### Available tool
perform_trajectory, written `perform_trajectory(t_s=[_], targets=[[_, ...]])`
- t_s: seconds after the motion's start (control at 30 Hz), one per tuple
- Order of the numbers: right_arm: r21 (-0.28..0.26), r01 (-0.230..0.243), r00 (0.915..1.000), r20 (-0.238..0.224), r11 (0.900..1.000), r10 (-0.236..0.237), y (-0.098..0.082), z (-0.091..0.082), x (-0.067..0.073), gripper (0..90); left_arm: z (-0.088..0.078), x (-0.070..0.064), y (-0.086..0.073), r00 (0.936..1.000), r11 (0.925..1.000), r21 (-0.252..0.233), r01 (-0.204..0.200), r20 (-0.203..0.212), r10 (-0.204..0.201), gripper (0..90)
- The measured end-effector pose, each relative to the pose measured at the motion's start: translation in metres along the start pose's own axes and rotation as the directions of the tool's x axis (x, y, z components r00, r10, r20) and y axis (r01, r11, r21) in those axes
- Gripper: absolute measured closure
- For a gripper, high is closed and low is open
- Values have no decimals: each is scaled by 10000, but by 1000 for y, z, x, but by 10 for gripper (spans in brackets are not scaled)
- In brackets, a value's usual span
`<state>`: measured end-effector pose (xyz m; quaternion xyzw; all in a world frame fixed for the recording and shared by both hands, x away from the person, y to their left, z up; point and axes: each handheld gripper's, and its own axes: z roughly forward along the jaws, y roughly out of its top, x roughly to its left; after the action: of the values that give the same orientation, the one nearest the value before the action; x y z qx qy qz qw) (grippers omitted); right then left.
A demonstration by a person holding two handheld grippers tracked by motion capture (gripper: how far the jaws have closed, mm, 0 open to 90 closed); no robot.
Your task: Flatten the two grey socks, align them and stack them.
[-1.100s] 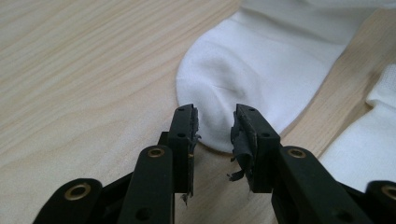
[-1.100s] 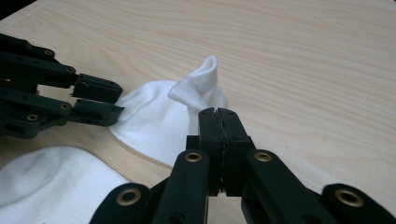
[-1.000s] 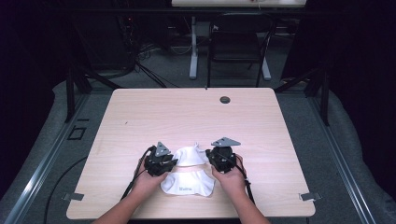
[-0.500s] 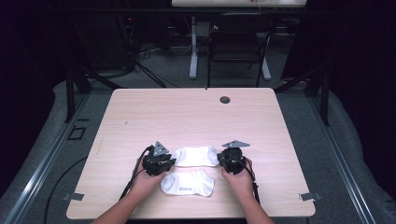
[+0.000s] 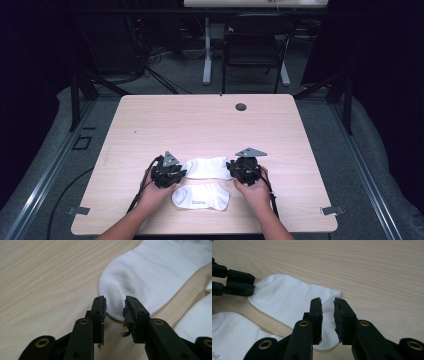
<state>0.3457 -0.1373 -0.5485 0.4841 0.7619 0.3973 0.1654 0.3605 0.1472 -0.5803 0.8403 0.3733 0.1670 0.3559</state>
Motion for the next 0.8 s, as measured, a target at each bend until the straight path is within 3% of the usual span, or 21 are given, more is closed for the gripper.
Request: perform_trajectory(t_s=[0.07,0.2,0.43,0.7,0.8], targets=[[199,118,9999,-88,9997,-116,-1,9,4,738,0,0,0,10000,10000,2,14,15,-14,692],[658,141,9996,214,9977,-155,-4,23,2,736,0,2,0,10000,10000,28,37,86,-37,692],[1123,-47,9984,571,9937,-18,-7,31,-5,739,-1,4,-2,9999,10000,-19,78,80,-77,691],[1046,-82,9990,448,9945,35,-12,28,-6,724,-4,7,-3,9999,9999,60,116,3,-116,686],[832,-64,9993,376,9965,33,-10,24,-6,708,-5,8,-1,9988,9990,29,440,191,-441,644]])
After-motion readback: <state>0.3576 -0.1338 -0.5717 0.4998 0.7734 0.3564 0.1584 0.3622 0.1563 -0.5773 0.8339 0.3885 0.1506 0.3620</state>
